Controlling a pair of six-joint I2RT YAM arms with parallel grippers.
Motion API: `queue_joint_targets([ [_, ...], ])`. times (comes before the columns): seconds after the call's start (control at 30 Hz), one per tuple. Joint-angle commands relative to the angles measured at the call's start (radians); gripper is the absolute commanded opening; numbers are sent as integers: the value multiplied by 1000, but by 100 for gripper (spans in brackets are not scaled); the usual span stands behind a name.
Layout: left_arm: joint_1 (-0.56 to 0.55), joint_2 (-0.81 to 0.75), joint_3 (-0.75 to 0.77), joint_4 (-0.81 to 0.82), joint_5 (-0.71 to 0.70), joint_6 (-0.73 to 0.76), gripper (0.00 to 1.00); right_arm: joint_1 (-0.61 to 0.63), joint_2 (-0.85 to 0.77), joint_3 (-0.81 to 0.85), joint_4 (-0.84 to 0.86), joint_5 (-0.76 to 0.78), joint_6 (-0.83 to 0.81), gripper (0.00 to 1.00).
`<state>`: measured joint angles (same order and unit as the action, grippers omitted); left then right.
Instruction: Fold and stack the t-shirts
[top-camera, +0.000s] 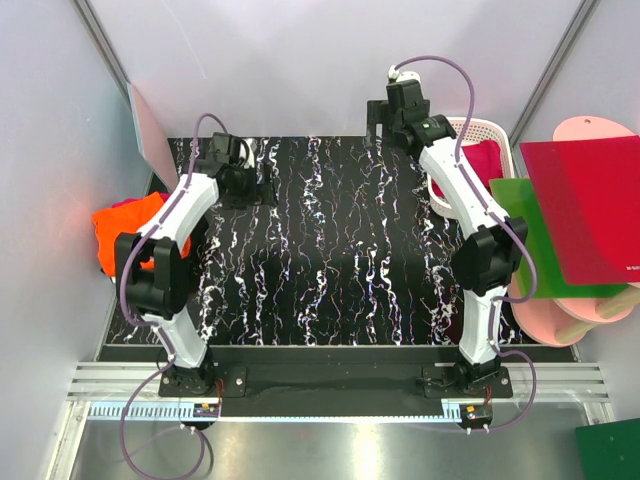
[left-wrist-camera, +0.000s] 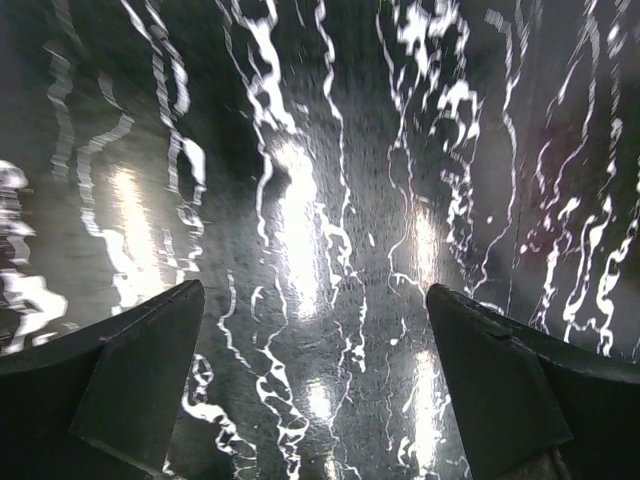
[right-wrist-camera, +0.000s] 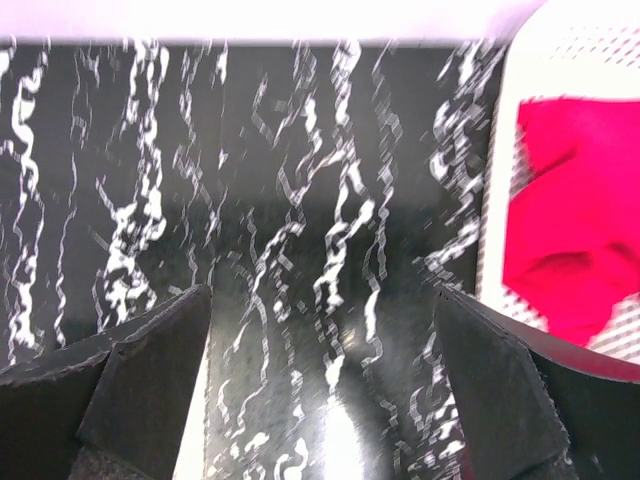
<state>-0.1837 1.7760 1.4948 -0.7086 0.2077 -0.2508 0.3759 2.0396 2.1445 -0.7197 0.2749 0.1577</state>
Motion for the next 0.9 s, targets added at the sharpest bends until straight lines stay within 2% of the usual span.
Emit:
queue_joint_targets([
  [0.0,0,-92,67,21,-94,34,99,11,-91,34,94,96,-95,100],
  [0.3,0,-147,87,23,-175,45,99,6,-79,29,141,317,-153,100],
  [0.43,0,-151,85,23,-176,48,99,-34,-21,49,155,400,-195,100],
  [0.63,1,-158,53,23,-175,47,99,-155,80,147,135,368,-126,100],
  [0.7,1,-155,44,23,-177,45,99,-187,128,188,106,302,-101,100],
  [0.87,1,-151,30,23,-166,44,99,-252,247,297,-9,281,-26,100],
])
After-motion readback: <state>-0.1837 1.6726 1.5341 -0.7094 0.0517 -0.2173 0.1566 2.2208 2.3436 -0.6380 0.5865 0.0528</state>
